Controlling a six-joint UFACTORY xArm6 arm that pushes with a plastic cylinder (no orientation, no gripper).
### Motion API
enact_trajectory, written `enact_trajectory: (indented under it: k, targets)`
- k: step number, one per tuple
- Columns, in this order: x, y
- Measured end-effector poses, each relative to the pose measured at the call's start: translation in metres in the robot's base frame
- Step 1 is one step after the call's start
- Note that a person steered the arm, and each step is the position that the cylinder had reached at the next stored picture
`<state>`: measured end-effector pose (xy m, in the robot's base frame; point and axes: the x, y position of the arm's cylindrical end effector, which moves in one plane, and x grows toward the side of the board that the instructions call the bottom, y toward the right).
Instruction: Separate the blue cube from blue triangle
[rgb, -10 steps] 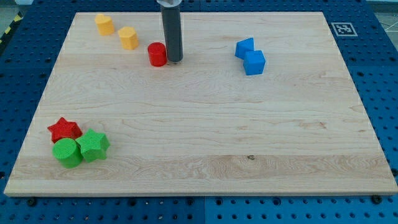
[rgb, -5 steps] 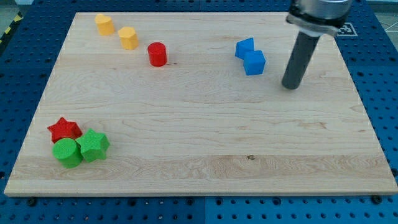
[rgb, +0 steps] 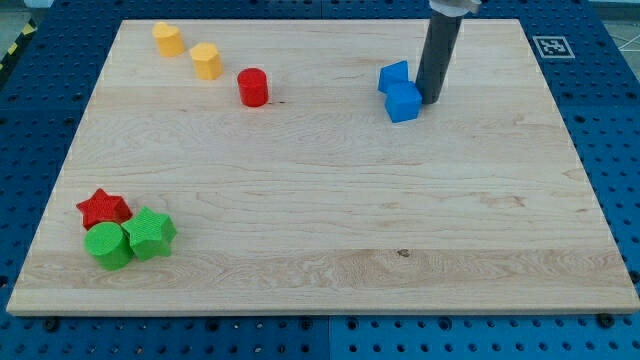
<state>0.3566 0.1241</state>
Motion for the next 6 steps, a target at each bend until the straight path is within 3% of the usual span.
enact_trajectory:
  k: [2,4,5,6]
  targets:
    - [0.031,-0.05]
    - [0.035,-0.083]
    - [0.031,-0.067]
    - [0.026,-0.011]
